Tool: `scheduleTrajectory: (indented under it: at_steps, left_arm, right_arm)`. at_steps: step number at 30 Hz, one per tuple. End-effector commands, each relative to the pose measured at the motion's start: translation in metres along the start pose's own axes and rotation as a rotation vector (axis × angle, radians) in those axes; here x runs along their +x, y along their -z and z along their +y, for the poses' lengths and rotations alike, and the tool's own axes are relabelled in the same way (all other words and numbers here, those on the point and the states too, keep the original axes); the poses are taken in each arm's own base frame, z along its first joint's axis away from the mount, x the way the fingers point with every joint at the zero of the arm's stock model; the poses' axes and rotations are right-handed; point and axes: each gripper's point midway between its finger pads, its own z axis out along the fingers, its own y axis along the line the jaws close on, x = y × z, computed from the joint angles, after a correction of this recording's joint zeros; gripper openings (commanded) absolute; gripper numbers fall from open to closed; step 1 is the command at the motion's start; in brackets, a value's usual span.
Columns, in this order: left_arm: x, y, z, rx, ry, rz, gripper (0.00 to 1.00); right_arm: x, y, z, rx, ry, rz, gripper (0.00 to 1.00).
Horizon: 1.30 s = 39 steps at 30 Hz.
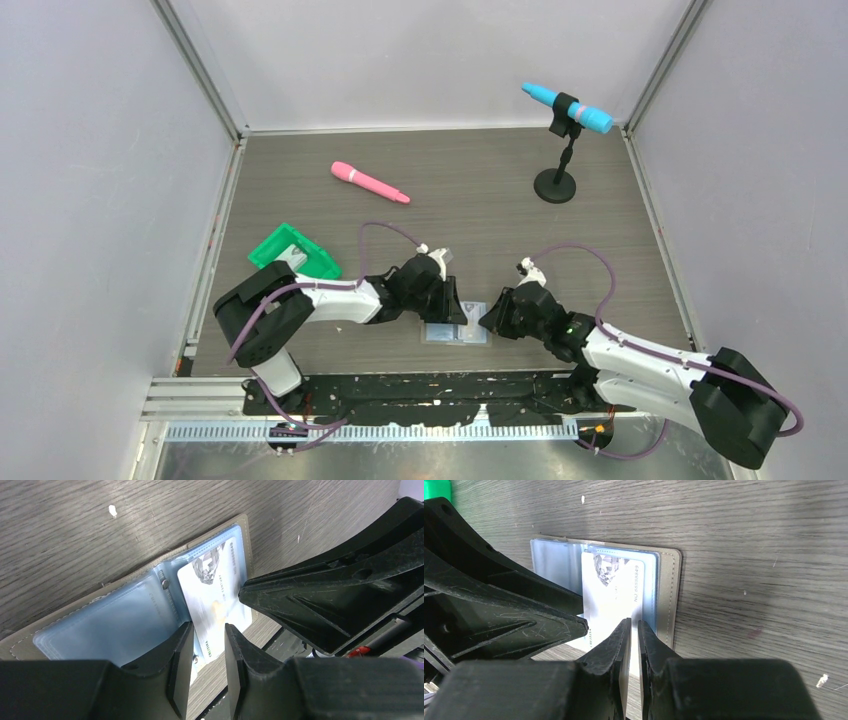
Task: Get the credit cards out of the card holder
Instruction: Move the credit card to the storage box.
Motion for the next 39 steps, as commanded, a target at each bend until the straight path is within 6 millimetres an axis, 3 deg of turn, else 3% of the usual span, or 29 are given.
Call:
scheduleTrajectory:
  at_steps: [1,15,17,22,39]
  left_arm:
    - [-0.005,-0.001,-0.016,0.077,0.003,-0.023,0.31]
    - [-0.001,-0.006,-0.003,0.054,0.033,-0.041,0.32]
    - [-0.001,-0.006,-0.006,0.074,0.042,-0.039,0.26]
    - [-0.007,-0.003,-0.015,0.147,0.092,-0.058,0.0]
    - [-0.013,0.02,0.013,0.081,0.134,-0.102,0.0]
  right_arm:
    - [0.01,0.001,-0.024,0.072,0.0,0.019,0.18]
    - [0.012,-0.001,-0.025,0.081,-0.002,0.028,0.18]
    - [0.011,-0.001,-0.024,0.081,-0.003,0.029,0.18]
    - [0.011,0.0,-0.025,0.089,-0.001,0.028,0.18]
    - [0.0,0.001,-0.027,0.132,0.019,0.003,0.19]
